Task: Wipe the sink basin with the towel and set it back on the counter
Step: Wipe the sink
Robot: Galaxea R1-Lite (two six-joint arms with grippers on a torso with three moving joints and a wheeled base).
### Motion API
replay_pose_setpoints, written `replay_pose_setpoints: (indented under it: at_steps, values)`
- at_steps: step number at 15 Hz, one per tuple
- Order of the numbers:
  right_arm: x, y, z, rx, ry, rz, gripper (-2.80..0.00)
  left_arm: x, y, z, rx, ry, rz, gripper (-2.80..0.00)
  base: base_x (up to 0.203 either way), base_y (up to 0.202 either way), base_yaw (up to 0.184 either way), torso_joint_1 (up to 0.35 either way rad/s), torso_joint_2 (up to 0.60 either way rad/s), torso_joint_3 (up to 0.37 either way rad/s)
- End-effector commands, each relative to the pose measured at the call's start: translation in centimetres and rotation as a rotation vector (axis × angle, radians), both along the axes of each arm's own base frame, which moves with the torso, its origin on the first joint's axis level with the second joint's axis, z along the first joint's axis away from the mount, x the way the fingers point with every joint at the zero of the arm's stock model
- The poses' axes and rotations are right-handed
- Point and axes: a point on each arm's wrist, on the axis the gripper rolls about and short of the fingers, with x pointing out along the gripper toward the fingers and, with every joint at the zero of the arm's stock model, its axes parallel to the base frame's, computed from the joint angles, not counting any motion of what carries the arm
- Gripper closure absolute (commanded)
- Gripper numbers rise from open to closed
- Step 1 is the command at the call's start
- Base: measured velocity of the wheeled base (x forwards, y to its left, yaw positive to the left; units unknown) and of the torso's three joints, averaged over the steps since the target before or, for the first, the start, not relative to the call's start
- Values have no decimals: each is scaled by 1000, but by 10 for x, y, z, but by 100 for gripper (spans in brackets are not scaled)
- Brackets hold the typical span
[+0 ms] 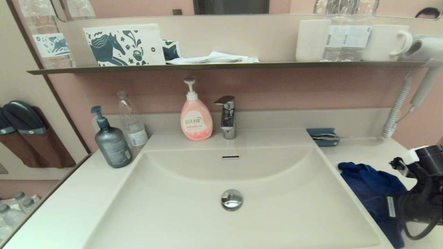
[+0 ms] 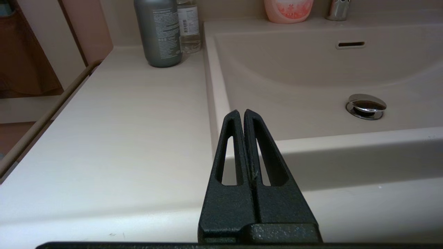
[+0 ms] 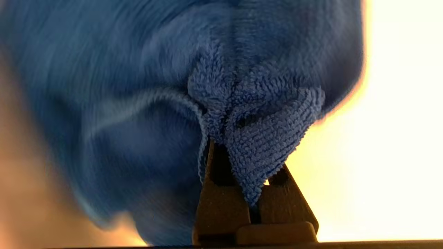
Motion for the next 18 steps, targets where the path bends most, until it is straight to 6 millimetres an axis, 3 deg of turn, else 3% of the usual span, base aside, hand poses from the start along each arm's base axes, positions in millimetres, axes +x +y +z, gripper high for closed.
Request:
replay_pose_setpoints:
  at_steps: [1, 6, 12, 14, 18]
  values:
    - [13, -25, 0, -60, -34, -93, 0, 0, 0, 0, 0, 0, 0, 0, 0, 0, 0, 0, 0, 0]
    - [45, -57, -5, -102, -132, -161, 0, 0, 0, 0, 0, 0, 0, 0, 0, 0, 0, 0, 0, 0]
    - [113, -91, -5, -92, -278, -259, 0, 0, 0, 0, 0, 0, 0, 0, 0, 0, 0, 0, 0, 0]
    - [131, -83, -4, -72, -320, -251, 0, 0, 0, 0, 0, 0, 0, 0, 0, 0, 0, 0, 0, 0]
    - [139, -44, 13, -27, -387, -173, 0, 0, 0, 0, 0, 0, 0, 0, 0, 0, 0, 0, 0, 0]
